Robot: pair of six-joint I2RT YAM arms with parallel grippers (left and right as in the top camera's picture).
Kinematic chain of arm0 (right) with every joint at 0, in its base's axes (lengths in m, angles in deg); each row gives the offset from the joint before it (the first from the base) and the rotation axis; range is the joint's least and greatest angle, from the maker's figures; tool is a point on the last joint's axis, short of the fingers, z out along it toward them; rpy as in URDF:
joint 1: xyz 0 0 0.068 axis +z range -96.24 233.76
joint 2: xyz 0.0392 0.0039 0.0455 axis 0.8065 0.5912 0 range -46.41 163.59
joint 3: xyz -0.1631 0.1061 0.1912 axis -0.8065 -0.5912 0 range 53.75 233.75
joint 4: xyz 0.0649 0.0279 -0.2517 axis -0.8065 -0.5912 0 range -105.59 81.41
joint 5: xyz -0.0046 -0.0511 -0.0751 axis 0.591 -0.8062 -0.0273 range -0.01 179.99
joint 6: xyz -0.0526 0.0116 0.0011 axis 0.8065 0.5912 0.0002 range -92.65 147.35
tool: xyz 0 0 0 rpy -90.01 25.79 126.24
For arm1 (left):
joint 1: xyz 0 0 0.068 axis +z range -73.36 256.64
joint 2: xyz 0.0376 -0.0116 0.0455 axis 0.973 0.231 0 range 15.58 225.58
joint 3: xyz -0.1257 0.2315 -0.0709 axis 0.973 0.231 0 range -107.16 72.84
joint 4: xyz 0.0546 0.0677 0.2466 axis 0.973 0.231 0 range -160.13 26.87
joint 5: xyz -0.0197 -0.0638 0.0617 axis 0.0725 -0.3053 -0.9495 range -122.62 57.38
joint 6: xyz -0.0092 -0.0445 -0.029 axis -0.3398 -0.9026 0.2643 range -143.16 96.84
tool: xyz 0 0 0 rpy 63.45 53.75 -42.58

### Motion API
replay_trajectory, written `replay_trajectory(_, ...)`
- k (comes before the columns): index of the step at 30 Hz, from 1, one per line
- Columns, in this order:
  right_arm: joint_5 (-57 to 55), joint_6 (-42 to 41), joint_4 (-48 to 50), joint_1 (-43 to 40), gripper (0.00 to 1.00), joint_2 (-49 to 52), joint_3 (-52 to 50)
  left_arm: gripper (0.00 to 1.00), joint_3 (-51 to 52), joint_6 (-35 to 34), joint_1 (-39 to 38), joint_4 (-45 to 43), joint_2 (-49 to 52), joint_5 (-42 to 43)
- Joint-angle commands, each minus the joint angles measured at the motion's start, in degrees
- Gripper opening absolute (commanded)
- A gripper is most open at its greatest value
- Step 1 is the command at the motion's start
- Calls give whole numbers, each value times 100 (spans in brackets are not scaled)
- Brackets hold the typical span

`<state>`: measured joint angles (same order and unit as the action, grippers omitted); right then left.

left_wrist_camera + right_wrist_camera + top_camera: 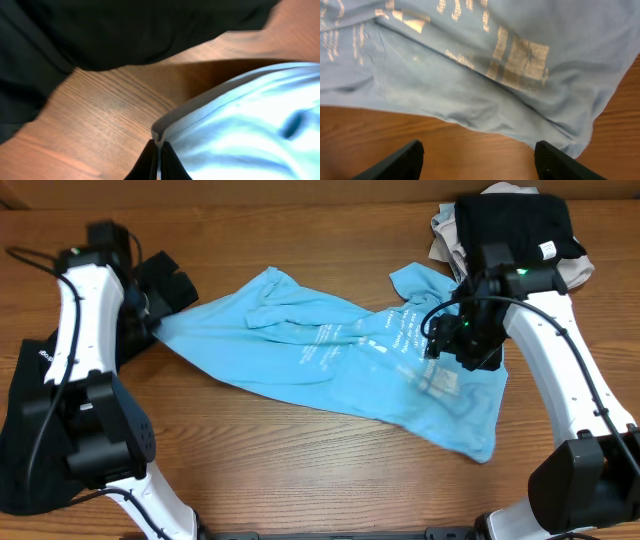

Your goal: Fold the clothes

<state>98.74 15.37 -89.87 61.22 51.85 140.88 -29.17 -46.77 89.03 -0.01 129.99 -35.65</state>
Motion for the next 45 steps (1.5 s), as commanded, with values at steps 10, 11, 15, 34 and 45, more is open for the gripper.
replay_trajectory(10,243,170,1624,1941,75,-68,-1241,4,-1093,136,-42,678,-297,7)
replay_trajectory(11,192,214,1910,2105,75,-63,-1333,4,-1093,136,-42,678,-297,7)
replay_trajectory(15,-59,487,2780,2677,78,9,-1475,4,-1093,136,-48,678,-297,11)
replay_trajectory(34,-656,1397,3609,3449,73,1032,-1473,4,-1091,136,-50,693,-289,114)
replay_trajectory(45,-1283,1161,3563,3663,59,1453,-1475,4,-1086,133,-50,651,-264,116)
